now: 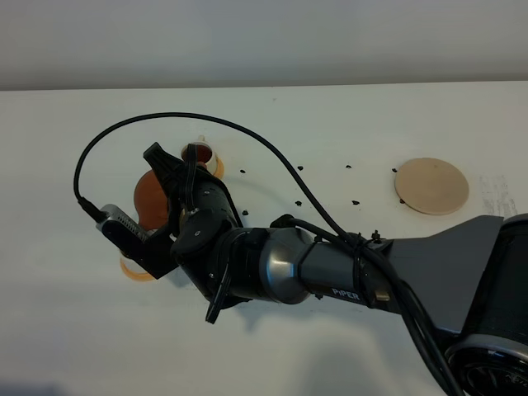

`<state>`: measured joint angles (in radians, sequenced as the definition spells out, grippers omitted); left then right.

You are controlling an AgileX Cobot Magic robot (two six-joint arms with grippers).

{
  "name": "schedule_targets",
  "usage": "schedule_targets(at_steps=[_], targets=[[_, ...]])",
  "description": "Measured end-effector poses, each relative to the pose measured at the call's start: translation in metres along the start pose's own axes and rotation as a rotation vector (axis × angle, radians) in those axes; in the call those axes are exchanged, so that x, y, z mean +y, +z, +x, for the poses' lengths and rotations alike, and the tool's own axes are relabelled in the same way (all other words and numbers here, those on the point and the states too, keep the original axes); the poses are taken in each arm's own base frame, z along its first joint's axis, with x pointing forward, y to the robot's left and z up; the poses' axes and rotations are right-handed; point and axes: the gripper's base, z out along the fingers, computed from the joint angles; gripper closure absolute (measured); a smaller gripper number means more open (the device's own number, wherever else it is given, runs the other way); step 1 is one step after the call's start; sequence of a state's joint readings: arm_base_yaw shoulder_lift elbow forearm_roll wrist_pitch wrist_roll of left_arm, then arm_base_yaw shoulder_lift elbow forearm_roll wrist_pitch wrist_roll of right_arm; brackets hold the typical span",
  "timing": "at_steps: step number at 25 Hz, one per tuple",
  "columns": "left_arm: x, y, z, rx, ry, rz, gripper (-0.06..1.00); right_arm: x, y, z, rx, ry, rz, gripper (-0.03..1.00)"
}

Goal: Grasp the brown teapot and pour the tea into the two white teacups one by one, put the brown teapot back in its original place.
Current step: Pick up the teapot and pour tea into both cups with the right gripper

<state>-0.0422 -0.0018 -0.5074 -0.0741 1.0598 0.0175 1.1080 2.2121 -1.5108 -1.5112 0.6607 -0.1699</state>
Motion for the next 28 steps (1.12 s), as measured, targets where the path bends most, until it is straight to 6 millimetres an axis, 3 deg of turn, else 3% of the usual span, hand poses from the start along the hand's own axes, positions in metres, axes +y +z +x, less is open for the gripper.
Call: schedule_targets(at_steps=[28], targets=[[0.0,0.0,0.0,0.0,0.0,0.0,0.34,-0.0048,-0.0001,-0.0003,-0.001,-0.068,0.053,0.84]])
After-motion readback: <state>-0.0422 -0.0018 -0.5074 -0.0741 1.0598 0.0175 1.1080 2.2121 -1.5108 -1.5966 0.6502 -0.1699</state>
